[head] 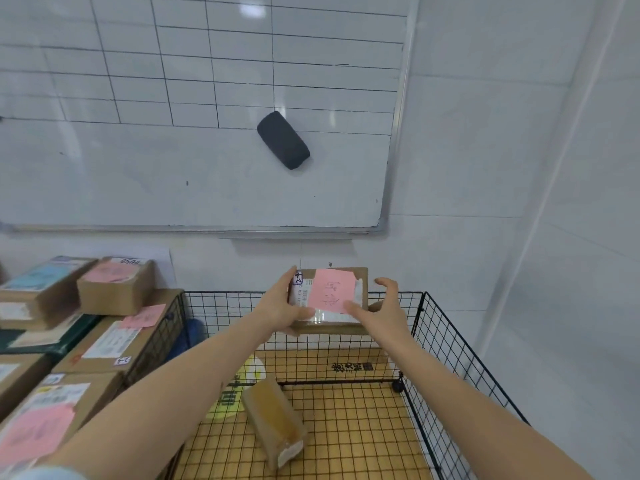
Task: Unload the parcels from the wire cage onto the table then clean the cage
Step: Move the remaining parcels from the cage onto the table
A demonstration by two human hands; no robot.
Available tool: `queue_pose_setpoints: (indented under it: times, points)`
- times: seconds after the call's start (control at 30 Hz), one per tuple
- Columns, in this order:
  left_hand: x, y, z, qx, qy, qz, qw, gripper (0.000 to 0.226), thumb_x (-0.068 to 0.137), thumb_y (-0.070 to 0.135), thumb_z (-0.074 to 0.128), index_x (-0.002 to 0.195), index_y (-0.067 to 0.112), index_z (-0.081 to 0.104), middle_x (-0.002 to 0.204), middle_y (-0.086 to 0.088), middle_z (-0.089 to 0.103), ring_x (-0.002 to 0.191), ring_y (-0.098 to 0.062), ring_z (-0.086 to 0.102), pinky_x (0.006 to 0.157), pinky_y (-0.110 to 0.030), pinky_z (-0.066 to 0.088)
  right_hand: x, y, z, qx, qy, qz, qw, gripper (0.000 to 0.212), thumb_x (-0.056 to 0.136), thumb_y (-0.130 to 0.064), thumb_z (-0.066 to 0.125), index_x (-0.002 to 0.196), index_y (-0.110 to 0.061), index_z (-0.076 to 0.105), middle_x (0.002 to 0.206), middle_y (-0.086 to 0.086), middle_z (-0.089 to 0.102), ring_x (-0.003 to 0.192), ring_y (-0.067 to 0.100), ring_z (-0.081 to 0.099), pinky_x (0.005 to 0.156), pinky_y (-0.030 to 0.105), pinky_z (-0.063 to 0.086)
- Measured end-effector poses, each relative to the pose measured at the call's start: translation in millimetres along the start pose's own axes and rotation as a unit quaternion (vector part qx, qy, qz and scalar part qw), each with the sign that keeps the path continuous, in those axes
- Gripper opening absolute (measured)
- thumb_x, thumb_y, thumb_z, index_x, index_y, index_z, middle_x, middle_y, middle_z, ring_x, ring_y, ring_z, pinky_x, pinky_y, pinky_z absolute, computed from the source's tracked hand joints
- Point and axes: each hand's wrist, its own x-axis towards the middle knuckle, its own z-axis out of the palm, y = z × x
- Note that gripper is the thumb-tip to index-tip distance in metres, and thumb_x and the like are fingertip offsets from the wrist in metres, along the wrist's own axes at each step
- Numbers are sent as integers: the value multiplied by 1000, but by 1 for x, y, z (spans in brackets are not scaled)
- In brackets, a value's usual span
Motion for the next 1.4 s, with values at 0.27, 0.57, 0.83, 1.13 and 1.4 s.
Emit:
queue_pose_setpoints:
  times: [0.27, 0.57, 0.83, 1.13, 1.4]
  points:
    - [30, 10, -6, 90, 155, 49, 983, 61, 73, 11, 78, 126, 29, 56, 132, -8, 41, 104, -25, 59, 80, -40, 58, 16, 0, -2, 50, -50, 19, 997, 81, 79, -29, 77, 141, -25, 25, 121, 8, 63, 100, 20, 65, 72, 28, 58]
    - [36, 21, 13, 215, 79, 54, 972, 92, 78, 28, 76, 151, 18, 21, 155, -7, -15, 139, -30, 28, 107, -35, 36, 31, 13, 20, 146, -36, 89, 985, 43, 91, -15, 64, 118, -16, 31, 127, 15, 58, 97, 25, 68, 57, 20, 57]
    - [47, 12, 13, 231, 111, 71, 964, 66, 86, 34, 67, 143, 32, 35, 149, -9, 1, 137, -35, 18, 113, -43, 30, 41, 16, 15, -20, -32, 17, 999, 50, 85, -44, 68, 113, -14, 40, 119, 4, 56, 96, 13, 59, 61, 15, 45]
    - [45, 1, 42, 144, 169, 77, 972, 59, 93, 26, 54, 145, 34, 27, 125, -8, 29, 111, -30, 47, 94, -43, 50, 40, 10, 21, -63, -18, -79, 995, 68, 80, -33, 75, 132, -17, 34, 114, -8, 53, 103, 9, 53, 64, 14, 46]
    - [48, 15, 45, 132, 84, 39, 987, 72, 96, 18, 51, 152, 28, 7, 154, -4, 6, 133, -27, 32, 88, -34, 51, 41, 8, 15, -91, -41, -86, 991, 44, 79, -41, 72, 117, -29, 53, 110, -15, 60, 99, -1, 55, 73, 13, 49]
